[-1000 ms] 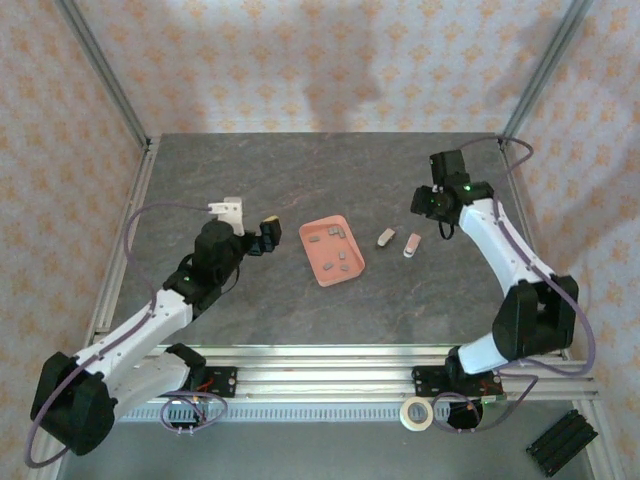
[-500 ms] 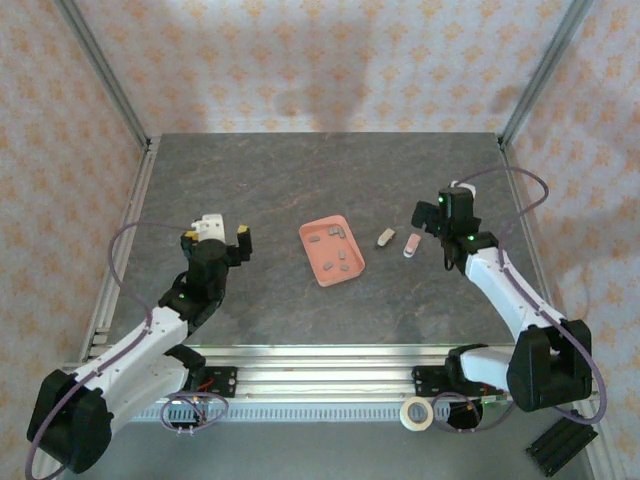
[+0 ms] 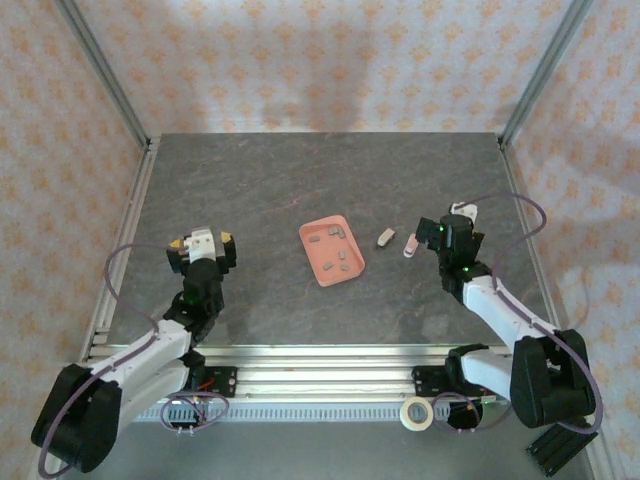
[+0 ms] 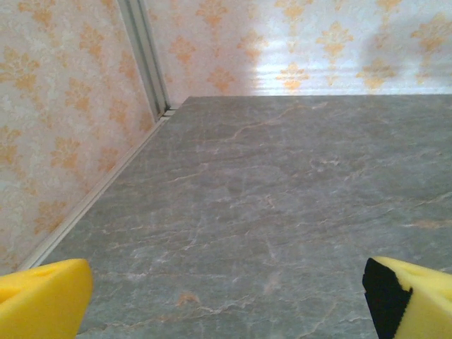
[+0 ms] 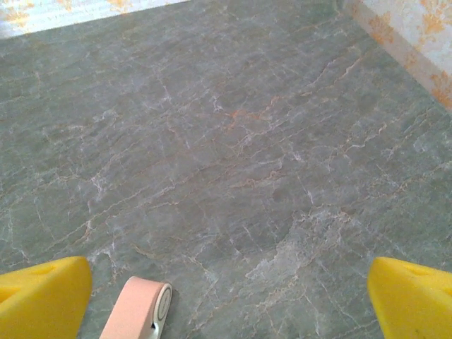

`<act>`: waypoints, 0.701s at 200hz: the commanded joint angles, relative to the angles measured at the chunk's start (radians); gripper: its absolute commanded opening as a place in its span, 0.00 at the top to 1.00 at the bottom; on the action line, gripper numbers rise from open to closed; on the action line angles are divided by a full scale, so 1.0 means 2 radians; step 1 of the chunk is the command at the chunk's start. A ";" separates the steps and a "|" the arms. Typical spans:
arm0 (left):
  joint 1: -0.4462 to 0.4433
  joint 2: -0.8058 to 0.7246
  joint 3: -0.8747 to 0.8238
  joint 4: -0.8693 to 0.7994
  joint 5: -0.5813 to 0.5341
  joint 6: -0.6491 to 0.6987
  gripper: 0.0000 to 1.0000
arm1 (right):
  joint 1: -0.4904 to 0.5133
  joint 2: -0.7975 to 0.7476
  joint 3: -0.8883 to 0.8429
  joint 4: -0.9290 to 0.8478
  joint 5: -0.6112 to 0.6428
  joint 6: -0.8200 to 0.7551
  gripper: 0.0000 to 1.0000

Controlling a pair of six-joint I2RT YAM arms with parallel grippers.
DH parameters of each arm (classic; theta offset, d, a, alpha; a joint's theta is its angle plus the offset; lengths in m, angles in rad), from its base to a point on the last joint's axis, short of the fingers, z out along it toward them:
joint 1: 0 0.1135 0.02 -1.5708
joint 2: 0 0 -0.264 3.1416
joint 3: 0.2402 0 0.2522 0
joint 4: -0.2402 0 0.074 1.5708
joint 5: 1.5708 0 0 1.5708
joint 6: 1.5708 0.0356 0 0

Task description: Load the staples into the stapler

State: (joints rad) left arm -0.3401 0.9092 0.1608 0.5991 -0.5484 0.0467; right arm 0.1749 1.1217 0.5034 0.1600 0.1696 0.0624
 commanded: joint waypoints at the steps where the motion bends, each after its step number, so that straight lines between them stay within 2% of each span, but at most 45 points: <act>1: 0.014 0.026 -0.012 0.082 -0.013 0.017 0.00 | -0.001 0.003 -0.013 0.064 0.024 -0.022 0.00; 25: 0.024 0.068 -0.014 0.121 -0.004 0.016 0.00 | -0.001 0.017 -0.026 0.091 0.026 -0.027 0.00; 80: 0.036 0.203 -0.022 0.311 0.016 0.038 0.00 | -0.001 0.060 -0.054 0.153 0.029 -0.025 0.00; 140: 0.043 0.302 0.014 0.347 0.030 0.049 0.00 | -0.006 0.072 -0.076 0.235 0.025 -0.043 0.00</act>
State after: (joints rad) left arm -0.2710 1.4570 0.1535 1.1919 -0.5011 0.1226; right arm 0.1745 1.2507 0.3813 0.4969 0.1951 -0.0017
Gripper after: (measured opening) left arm 0.991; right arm 0.995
